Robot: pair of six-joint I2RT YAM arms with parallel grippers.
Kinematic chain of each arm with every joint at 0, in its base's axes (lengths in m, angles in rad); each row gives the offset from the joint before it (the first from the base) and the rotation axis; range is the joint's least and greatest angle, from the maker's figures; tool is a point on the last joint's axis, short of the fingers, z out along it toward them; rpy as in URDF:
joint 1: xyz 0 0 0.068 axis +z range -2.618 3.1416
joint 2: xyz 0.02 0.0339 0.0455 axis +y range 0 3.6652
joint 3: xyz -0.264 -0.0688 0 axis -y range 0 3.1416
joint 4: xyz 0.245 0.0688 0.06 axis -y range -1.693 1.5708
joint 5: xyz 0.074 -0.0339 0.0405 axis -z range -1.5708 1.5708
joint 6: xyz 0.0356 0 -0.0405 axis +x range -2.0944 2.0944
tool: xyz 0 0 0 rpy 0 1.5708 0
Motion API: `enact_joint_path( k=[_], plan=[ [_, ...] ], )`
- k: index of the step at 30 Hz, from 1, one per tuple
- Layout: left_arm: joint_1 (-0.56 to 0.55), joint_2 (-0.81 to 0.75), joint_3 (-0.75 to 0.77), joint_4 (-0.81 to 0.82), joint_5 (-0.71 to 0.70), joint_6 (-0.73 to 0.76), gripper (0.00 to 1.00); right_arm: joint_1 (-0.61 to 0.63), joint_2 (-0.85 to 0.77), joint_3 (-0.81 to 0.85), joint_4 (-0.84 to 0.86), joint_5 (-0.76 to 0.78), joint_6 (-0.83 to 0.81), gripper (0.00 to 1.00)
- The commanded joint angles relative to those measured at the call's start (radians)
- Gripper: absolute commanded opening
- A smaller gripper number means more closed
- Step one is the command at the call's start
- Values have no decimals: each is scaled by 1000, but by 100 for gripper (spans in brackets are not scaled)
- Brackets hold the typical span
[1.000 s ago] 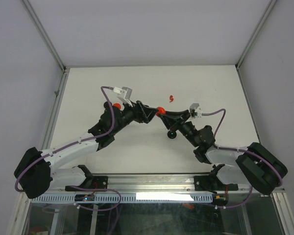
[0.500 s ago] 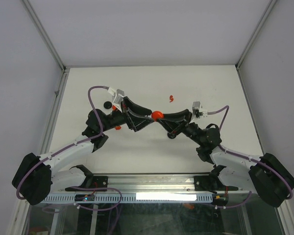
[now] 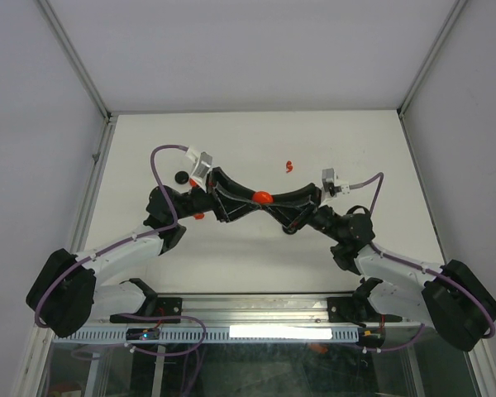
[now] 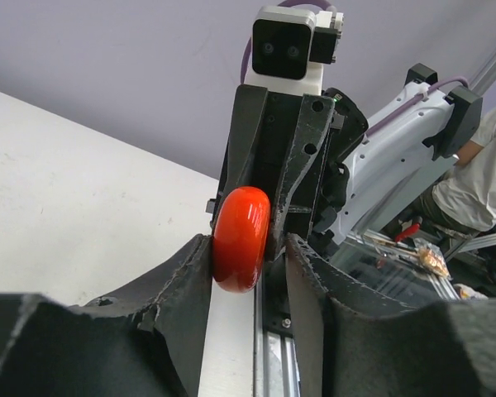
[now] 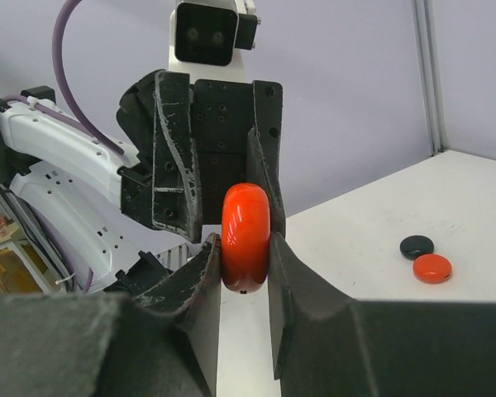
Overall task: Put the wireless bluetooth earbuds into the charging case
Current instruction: Pick up the charging case at the center of the board.
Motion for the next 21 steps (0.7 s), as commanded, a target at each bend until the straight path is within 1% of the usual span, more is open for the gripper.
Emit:
enact_joint_path(
  k=[1,2,4,8,11,15,19,20,21],
  plan=[
    [5,0,6,84,41,-9,35,-4,1,44,33,-44,14,4],
    [6,-3,7,71,39,-1,29,-4,1,46,30,-57,8,5],
    [5,-14,3,48,32,16,21,-4,-7,50,7,-85,-9,7],
    [7,-56,7,-66,24,80,1,-8,-40,75,-114,-140,-54,16],
    [7,-89,23,-157,22,137,0,-12,-62,100,-215,-195,-91,27],
    [6,-128,74,-353,24,248,0,-17,-97,153,-379,-253,-151,42],
    [5,-158,146,-582,23,377,0,-24,-150,198,-556,-274,-241,54],
    [6,-164,166,-637,23,410,0,-25,-162,205,-590,-279,-265,56],
    [5,-168,184,-682,23,435,0,-26,-174,210,-622,-279,-265,56]
  ],
)
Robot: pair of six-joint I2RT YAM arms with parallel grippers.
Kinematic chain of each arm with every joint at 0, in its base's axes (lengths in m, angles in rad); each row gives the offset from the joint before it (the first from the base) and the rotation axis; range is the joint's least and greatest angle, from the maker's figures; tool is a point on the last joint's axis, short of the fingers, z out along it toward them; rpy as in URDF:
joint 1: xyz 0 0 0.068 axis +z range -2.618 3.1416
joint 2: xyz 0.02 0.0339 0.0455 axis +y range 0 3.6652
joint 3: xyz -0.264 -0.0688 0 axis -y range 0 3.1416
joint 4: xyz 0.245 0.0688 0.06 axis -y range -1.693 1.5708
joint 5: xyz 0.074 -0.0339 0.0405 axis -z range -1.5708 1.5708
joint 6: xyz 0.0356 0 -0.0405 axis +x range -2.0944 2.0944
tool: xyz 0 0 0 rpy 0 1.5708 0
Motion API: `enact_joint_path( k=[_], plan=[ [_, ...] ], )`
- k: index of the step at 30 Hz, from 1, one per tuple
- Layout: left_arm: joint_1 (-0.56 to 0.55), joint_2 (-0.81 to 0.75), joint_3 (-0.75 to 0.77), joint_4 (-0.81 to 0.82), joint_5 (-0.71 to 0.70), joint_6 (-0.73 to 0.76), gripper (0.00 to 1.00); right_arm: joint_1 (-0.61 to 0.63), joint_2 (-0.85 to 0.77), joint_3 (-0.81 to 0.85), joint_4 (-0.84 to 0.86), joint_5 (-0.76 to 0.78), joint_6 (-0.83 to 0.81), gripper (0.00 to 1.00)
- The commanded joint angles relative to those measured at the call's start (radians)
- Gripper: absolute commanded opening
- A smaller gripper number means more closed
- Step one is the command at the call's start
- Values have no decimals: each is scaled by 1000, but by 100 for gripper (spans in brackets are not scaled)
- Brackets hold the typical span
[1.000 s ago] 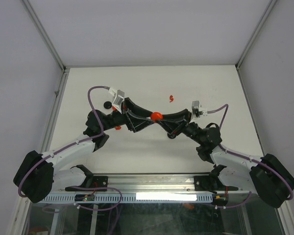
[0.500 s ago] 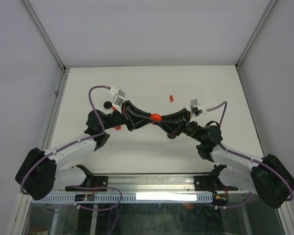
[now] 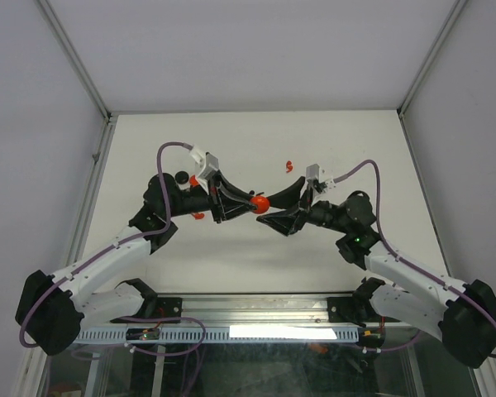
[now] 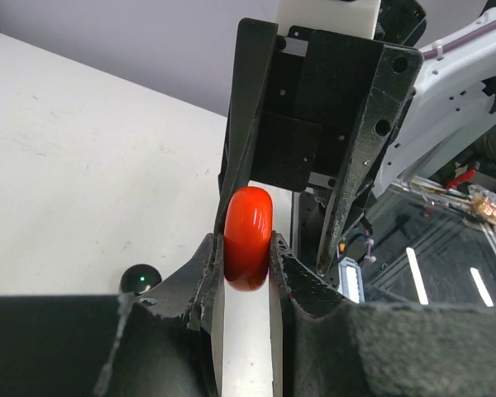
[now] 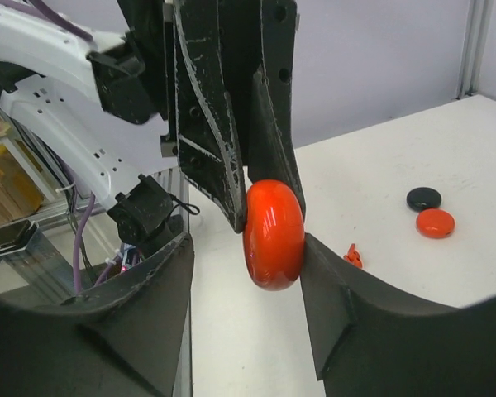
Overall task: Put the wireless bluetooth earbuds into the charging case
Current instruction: Pick up the charging case at the center of the board.
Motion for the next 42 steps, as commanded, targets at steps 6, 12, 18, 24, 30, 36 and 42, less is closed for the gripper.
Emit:
enact_joint_path(
  k=[6,12,18,24,30,36,42],
  plan=[
    [-13,-45,177,-427,33,288,0,-10,-80,90,-269,-70,-230,58],
    [-38,-18,262,-586,64,389,0,-11,-60,101,-265,-113,-267,56],
    [-65,0,304,-663,85,449,0,-11,-32,117,-258,-127,-269,52],
    [-75,7,315,-699,77,487,0,-11,-6,136,-248,-164,-235,46],
    [-75,0,321,-702,66,498,0,-11,6,142,-257,-189,-222,38],
    [-77,-8,324,-701,55,502,0,-10,10,135,-269,-208,-223,38],
    [-77,-7,325,-699,59,500,0,-10,22,143,-276,-233,-223,37]
  ],
)
